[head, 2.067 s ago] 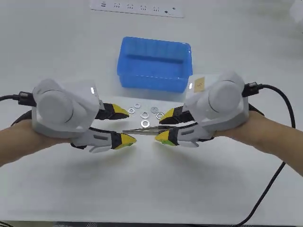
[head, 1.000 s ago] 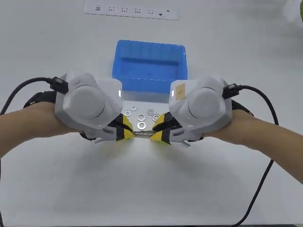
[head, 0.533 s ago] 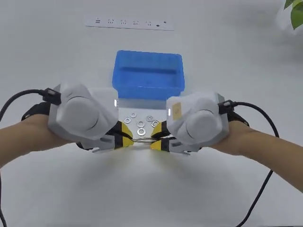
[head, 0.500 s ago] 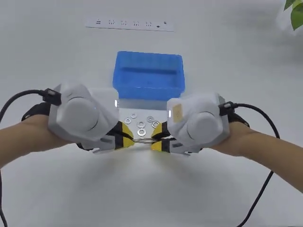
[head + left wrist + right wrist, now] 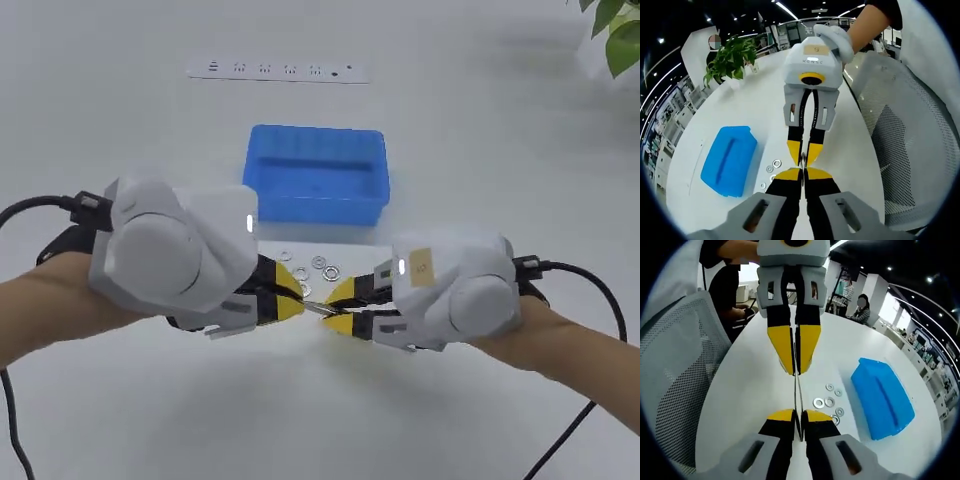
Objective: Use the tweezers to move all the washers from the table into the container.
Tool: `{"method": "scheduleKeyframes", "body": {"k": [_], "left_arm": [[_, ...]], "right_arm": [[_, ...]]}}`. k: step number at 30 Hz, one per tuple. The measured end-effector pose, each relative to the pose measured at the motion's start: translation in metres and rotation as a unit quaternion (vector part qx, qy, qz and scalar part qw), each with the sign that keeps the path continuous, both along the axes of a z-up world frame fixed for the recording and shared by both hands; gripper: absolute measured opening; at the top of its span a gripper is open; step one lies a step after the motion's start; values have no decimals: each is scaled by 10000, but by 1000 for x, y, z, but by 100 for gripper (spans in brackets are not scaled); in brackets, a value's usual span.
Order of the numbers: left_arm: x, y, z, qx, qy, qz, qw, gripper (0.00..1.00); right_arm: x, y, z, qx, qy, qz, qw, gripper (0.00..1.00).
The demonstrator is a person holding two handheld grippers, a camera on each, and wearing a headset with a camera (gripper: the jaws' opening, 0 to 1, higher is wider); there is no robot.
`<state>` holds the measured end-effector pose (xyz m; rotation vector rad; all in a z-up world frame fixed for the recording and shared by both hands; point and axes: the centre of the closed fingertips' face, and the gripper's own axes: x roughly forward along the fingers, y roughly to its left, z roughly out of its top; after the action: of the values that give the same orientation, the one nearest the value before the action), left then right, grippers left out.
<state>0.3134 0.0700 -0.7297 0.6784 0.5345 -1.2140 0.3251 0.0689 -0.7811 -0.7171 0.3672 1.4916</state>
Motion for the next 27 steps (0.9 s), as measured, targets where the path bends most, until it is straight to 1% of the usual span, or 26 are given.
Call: {"method": "scheduleKeyframes", "body": {"k": [3, 7, 8, 10, 12, 13, 15, 16, 19, 23, 27], "left_arm": [[1, -6, 6, -80, -65, -62, 9999, 5], [3, -18, 13, -284, -125, -134, 9994, 5], [4, -22, 15, -390, -178, -187, 9989, 5], [5, -28, 17, -524, -218, -224, 9981, 5], [7, -35, 20, -680, -293, -254, 9969, 5], [8, -40, 22, -792, -333, -274, 9959, 5], [11, -45, 23, -1023, -242, -188, 9943, 5], [12, -46, 23, -1082, -252, -182, 9936, 5], [14, -49, 24, -1193, -212, -150, 9925, 5], [16, -52, 25, -1475, -127, -173, 9888, 5], [16, -53, 26, -1613, -51, -211, 9867, 5]], "right_arm": [[0, -2, 3, 170, 86, -75, 9998, 8], [1, -5, 6, 263, 124, -136, 9995, 8], [1, -7, 6, 282, 126, -151, 9994, 8], [2, -10, 7, 329, 164, -207, 9991, 8], [4, -13, 8, 368, 201, -263, 9988, 8], [4, -14, 8, 380, 211, -279, 9987, 8], [5, -16, 8, 394, 232, -297, 9985, 8], [6, -17, 8, 397, 238, -302, 9985, 8], [6, -17, 8, 375, 243, -281, 9986, 8], [7, -19, 8, 437, 324, -289, 9981, 8], [7, -19, 8, 489, 430, -331, 9973, 8]]}}
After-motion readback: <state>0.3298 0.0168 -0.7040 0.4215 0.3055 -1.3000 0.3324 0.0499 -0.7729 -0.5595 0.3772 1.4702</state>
